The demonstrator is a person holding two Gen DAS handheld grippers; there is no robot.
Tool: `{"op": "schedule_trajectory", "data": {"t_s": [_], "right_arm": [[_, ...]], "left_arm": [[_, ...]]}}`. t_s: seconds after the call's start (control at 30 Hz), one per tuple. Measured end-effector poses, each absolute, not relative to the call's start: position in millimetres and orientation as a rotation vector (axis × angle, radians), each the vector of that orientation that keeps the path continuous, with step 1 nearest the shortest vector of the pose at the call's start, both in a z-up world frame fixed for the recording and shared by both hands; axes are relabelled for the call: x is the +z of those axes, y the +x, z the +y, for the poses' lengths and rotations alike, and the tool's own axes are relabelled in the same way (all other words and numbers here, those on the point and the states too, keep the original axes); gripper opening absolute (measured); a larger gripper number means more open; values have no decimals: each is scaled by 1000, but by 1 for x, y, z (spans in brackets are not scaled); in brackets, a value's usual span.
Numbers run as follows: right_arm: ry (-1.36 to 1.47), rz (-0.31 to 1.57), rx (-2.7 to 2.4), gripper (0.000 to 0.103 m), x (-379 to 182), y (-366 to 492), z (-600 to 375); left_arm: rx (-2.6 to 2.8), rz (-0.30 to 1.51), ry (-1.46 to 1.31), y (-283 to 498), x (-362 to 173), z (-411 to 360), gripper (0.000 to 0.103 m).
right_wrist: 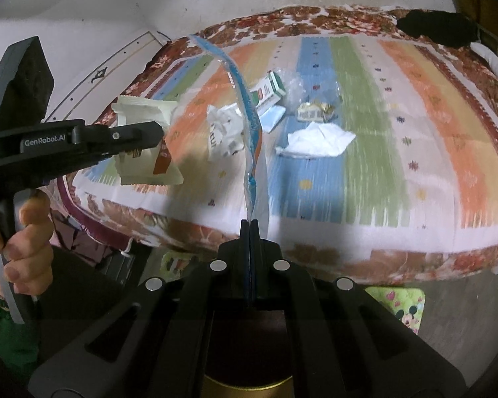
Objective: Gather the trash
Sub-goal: 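Lift both held items and carry them over the dark bin, then open both grippers over the bin to drop the items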
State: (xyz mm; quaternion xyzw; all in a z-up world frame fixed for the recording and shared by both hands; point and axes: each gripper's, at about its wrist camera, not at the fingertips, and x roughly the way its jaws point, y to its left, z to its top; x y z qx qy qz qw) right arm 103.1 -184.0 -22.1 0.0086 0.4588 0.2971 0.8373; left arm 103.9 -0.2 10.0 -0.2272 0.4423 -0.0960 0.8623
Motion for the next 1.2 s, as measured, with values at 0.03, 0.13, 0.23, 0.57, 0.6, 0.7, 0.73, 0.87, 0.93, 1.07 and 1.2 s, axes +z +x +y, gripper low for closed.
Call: {"op": "schedule_trajectory", "data": {"t_s": [0.03,0.13,0.23,0.57,0.6,0.7,0.73,0.87,0.93,1.07,1.2], "right_arm": [[20,975,631,0,-23,101,-185],[20,986,638,0,-28,92,-185],[21,1003,638,0,-34,83,-186],[-2,1094,638,0,-64,56,-185],[-2,1101,634,0,-66,55,-186],[-18,1128,625,0,-75,49,-184],[-28,1133,624,0,-77,47,-182],[-54,1165,610,0,-90,41,-175],[-53,1190,599,0,-98,42,-173],[-21,1251,584,0,-111,49,-172],[0,1296,567,0,-121,53,-174]], "left_arm": [[-199,929,-477,100,8,-2,1],[-199,932,-466,90,3,-8,1],[-195,933,-455,81,-1,-14,1],[-192,971,-433,53,-24,-32,1],[-190,977,-431,52,-26,-33,1],[-183,992,-425,48,-32,-36,1],[-183,995,-425,46,-34,-37,1],[-169,1037,-422,45,-47,-44,1],[-152,1077,-438,48,-59,-46,1],[-129,1169,-523,55,-84,-41,1],[-106,1216,-572,58,-97,-36,2]]}}
